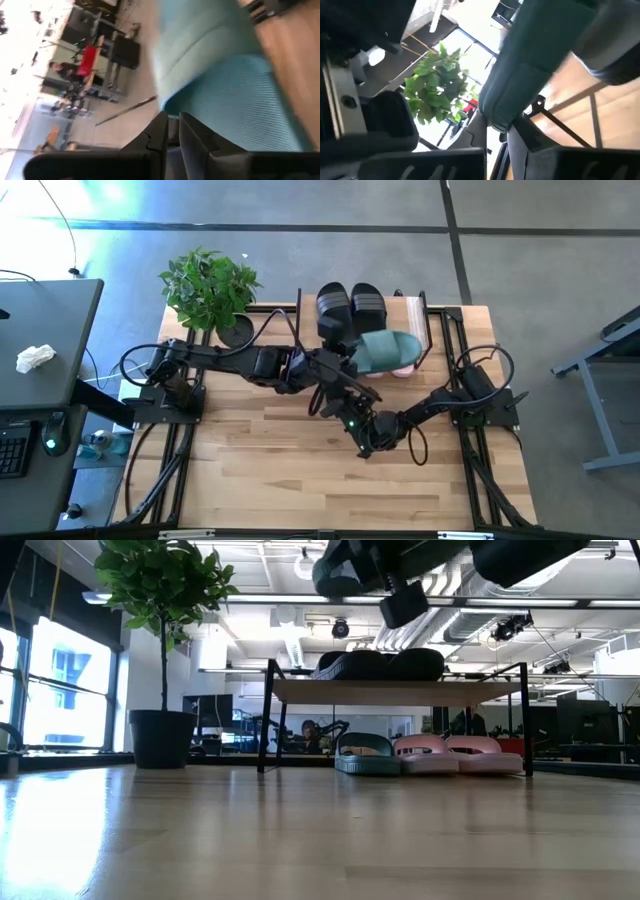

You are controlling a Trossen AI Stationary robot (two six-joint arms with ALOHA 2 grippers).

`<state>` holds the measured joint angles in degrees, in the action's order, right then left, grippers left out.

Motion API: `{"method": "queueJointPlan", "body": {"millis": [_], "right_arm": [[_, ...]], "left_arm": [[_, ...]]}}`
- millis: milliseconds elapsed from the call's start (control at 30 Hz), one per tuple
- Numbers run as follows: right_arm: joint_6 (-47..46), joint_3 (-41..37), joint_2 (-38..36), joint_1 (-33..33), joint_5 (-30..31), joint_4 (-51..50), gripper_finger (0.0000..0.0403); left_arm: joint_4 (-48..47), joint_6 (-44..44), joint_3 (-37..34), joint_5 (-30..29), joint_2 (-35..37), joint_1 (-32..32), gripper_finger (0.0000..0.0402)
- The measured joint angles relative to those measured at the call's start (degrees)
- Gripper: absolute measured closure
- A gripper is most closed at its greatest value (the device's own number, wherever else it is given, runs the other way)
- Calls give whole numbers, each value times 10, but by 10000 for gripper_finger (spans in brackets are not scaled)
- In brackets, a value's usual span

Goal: Pick and place slides into the shelf
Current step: Put the green slipper under the shelf

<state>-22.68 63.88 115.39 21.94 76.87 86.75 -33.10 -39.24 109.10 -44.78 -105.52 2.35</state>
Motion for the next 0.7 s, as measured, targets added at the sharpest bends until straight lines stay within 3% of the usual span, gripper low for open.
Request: {"method": "queueJointPlan", "body": {"millis": [200,433,533,700], "right_arm": [[17,0,0,10,24,-4,403],[45,0,0,38,8,-31,398],[56,0,0,60,-6,-54,398],[57,0,0,94,-47,-111,398]], "left_arm": [[-30,8,-1,48,14,0,331],[-100,1,0,91,65,-1,291],[-128,1,0,154,101,-9,281],[-208,29,1,318,165,-42,278]]}}
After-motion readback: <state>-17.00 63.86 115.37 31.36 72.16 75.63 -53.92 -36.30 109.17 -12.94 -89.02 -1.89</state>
